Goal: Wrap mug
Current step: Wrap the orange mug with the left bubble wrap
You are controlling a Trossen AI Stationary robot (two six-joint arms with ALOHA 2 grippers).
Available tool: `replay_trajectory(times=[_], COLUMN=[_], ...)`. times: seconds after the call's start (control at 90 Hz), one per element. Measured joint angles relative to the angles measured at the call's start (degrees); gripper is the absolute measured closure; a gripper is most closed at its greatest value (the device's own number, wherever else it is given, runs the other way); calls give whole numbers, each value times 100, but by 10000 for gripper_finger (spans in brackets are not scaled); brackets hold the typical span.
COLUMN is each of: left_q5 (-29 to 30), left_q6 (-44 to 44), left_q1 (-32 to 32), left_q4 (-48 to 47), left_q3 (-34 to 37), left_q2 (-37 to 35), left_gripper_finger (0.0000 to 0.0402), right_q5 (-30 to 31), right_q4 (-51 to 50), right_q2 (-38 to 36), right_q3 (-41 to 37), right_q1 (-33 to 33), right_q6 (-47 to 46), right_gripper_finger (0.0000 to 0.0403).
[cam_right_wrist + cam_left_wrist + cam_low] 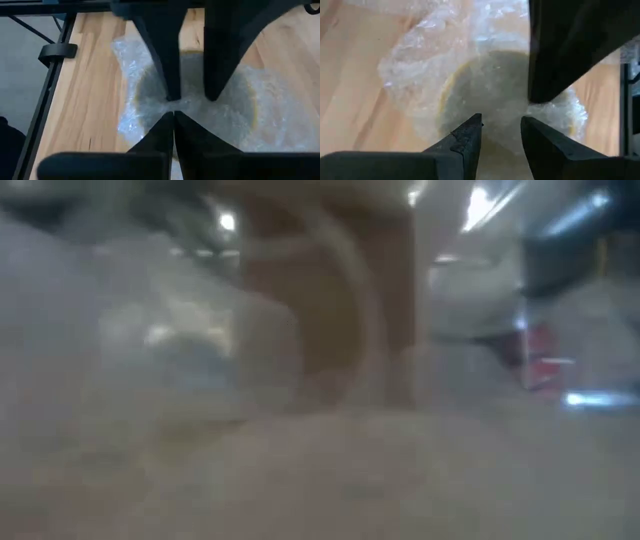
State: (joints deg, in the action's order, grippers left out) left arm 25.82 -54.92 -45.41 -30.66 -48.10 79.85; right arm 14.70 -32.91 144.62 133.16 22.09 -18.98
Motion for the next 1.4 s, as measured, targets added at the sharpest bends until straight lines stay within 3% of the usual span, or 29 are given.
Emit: replay_trajectory(times=[0.344, 0.5, 0.667, 0.778, 0.922, 1.011, 1.256, 1.4], left_q5=[-42, -61, -58, -89, -45, -37, -196, -195], left_q6=[109, 107, 136, 248, 284, 307, 520, 643], left_q1=[118, 55, -2, -2, 9, 32, 222, 308], left_q4=[355, 310, 271, 278, 294, 310, 479, 658], left_q3=[154, 103, -3, -53, -59, -59, -61, -61], left_q2=[90, 101, 112, 114, 114, 114, 114, 118], left_gripper_finger=[282, 282, 282, 282, 282, 282, 282, 282], right_q5=[-85, -60, 378, 350, -139, -86, 344, 268], right_q4=[-711, -2022, -3728, -3460, -1678, -1286, -1481, -812], right_q2=[-571, -1072, -1016, -976, -935, -948, -960, -961], right_q3=[-11, 24, -179, -885, -1608, -1465, -572, -606], right_q1=[-1, 8, 18, 4, 43, 99, 128, 116], right_q6=[291, 116, -482, -596, -582, -456, -21, 174], right_gripper_finger=[402, 402, 402, 402, 402, 402, 402, 402])
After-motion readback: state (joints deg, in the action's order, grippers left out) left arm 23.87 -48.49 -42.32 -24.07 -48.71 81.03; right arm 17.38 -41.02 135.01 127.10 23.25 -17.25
